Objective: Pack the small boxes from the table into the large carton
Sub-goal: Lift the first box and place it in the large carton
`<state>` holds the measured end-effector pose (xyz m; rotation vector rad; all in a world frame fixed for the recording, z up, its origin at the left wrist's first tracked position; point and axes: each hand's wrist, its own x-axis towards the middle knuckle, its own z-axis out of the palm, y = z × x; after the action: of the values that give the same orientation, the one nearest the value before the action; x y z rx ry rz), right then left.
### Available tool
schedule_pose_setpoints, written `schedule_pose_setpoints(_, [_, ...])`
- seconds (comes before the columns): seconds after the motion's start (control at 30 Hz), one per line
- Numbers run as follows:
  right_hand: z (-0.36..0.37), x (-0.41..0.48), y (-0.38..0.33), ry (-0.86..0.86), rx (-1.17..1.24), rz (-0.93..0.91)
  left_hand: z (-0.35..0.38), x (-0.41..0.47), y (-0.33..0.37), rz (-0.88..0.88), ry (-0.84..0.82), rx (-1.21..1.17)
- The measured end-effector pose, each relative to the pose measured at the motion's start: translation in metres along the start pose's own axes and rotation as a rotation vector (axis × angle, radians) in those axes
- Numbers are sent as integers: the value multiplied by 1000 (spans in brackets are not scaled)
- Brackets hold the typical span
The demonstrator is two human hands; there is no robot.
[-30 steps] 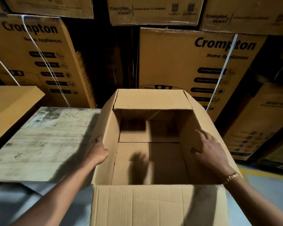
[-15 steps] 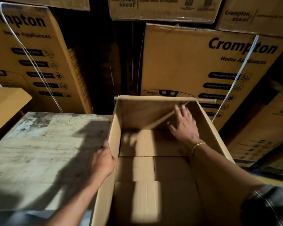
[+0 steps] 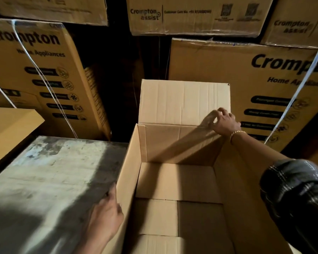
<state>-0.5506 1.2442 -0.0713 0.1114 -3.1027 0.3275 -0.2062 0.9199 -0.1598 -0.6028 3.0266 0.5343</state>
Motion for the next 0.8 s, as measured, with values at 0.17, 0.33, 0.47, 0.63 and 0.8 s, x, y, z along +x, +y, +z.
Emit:
schedule_pose_setpoints(0.17, [8,-4,9,-13,31,-35,-1,1,1,-23,6,-27])
schedule_pose_setpoints(0.33, [32,-61,62,-159,140,139,-9,-3,9,-12,6,-3])
schedule_pose_setpoints(0.47, [27,-143,77,-179,206,278,-13,-5,13,2,0,-14])
schedule_pose_setpoints(0.63, [28,-250,90,-208,153,301,-15,-7,14,31,18,-27])
schedule_pose_setpoints(0.8, [16,-333,109,-287,166,284,-25,-25,2,-83,-112,-221])
